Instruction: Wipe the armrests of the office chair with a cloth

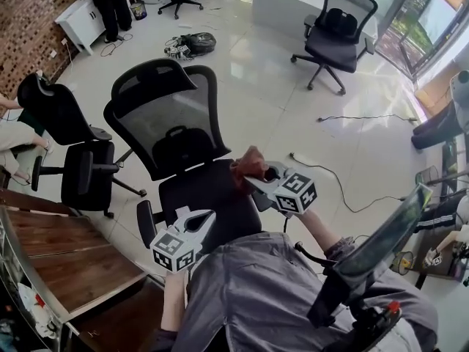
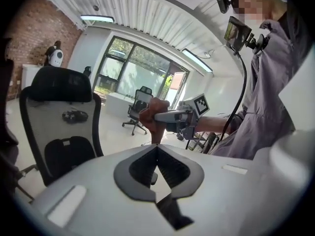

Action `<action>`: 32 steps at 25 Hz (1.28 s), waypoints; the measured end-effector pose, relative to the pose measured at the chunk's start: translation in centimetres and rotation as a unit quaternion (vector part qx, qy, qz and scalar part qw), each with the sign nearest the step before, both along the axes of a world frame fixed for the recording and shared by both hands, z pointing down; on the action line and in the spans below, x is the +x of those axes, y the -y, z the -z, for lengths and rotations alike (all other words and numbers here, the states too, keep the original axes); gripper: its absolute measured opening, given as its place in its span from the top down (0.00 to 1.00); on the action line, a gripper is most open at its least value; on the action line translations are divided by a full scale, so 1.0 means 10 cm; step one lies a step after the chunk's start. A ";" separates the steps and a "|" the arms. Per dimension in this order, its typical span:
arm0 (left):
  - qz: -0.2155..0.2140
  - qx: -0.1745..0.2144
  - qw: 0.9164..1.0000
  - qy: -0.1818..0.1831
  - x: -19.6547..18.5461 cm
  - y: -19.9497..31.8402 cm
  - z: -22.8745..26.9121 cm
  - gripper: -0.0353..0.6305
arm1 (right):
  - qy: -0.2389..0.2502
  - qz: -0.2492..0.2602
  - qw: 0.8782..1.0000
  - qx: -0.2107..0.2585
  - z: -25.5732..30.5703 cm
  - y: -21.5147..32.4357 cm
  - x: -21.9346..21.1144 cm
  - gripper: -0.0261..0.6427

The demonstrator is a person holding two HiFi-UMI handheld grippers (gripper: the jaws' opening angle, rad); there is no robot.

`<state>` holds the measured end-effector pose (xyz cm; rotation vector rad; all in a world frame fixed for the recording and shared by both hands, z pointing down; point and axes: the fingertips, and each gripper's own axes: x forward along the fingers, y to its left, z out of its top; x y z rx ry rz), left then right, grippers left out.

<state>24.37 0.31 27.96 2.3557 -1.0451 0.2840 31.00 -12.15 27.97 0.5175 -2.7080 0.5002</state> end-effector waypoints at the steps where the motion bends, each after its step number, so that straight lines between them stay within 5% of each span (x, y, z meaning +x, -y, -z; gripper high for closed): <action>1: 0.011 -0.008 1.000 0.000 -0.05 -0.01 -0.04 0.94 | -0.006 0.000 1.000 -0.006 -0.10 0.03 0.00 0.81; 11: 0.092 -0.152 0.981 -0.081 -0.23 -0.08 -0.64 0.93 | -0.127 0.034 0.987 -0.087 -1.82 0.62 0.08 0.81; 22: 0.156 -0.172 0.969 -0.087 -0.26 0.08 -0.91 0.93 | -0.232 0.081 0.962 -0.119 -3.03 1.21 0.07 0.81; 32: 0.124 -0.185 0.970 -0.096 -0.14 0.03 -0.96 0.93 | -0.245 0.117 0.948 -0.166 -3.13 0.18 0.46 0.81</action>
